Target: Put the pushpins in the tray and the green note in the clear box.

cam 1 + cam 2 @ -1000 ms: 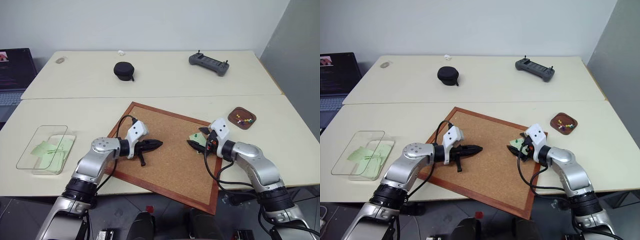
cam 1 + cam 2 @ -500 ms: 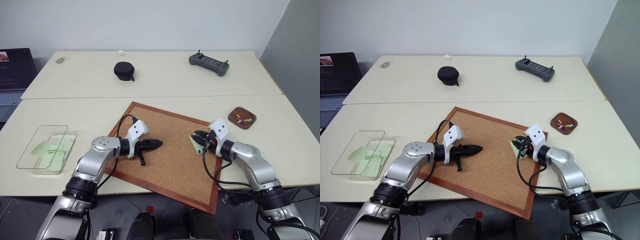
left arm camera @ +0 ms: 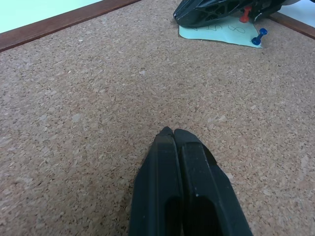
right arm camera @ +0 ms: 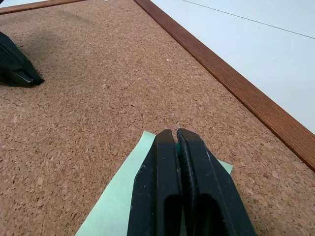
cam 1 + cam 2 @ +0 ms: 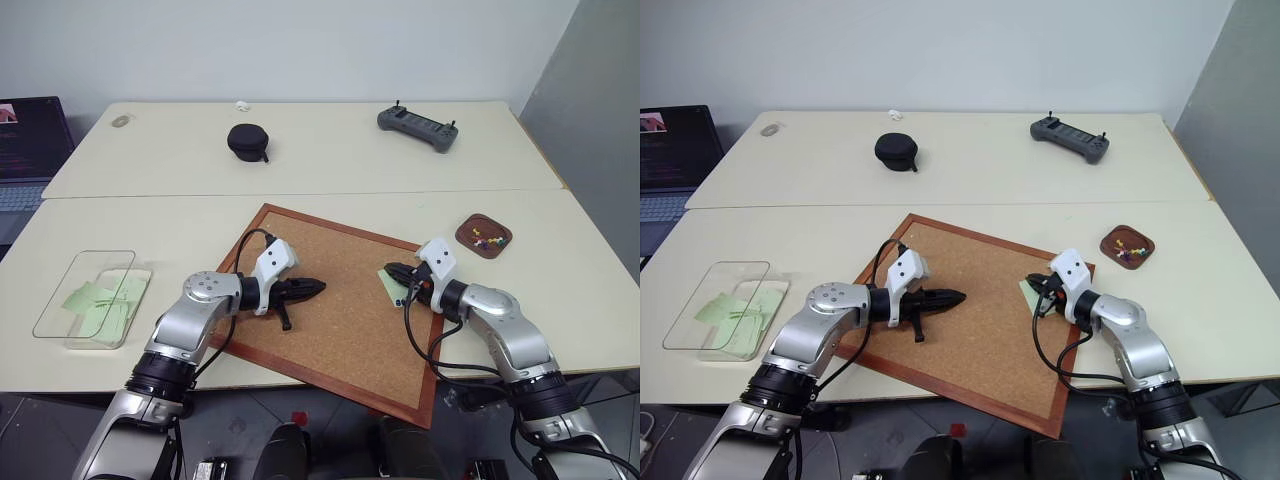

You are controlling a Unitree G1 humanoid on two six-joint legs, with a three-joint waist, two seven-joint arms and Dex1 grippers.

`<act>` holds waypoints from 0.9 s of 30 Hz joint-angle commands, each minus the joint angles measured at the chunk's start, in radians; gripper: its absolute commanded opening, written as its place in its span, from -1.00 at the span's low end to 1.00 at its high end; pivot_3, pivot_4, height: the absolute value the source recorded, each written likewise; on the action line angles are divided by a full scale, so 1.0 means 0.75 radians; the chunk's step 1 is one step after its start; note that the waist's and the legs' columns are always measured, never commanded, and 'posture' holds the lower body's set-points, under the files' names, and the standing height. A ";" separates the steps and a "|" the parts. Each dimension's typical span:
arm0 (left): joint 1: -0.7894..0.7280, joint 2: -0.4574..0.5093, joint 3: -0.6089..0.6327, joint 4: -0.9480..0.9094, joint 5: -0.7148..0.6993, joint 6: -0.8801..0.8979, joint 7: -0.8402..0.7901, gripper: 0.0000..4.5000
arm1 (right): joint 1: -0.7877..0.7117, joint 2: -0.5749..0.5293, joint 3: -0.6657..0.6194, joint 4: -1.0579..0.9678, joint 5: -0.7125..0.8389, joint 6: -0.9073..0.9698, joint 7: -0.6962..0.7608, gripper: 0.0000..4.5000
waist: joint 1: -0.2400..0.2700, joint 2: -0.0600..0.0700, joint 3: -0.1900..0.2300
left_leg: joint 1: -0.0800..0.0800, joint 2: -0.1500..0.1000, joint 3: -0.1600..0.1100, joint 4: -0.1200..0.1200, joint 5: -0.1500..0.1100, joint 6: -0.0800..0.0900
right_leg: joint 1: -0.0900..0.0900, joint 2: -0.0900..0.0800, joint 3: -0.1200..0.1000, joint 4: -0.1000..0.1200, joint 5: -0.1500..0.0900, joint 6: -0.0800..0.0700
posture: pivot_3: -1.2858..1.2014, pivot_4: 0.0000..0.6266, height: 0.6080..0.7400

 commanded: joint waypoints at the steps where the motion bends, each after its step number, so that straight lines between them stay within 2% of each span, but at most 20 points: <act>1: -0.007 -0.006 -0.030 0.015 0.043 0.017 0.017 -1.00 | -0.016 0.007 -0.021 -0.095 0.018 -0.025 0.016 -0.97 | 0.000 0.000 0.000 | 0.000 0.000 0.000 0.000 0.000 0.000 | 0.000 0.000 0.000 0.000 0.000 0.000 | 0.03 -0.52 1.00; 27: -0.015 -0.007 -0.029 0.017 0.044 0.031 0.011 -1.00 | 0.044 -0.018 -0.062 -0.233 0.056 0.001 0.027 -0.97 | 0.000 0.000 0.000 | 0.000 0.000 0.000 0.000 0.000 0.000 | 0.001 0.000 0.000 0.000 0.000 0.000 | 0.03 -0.52 1.00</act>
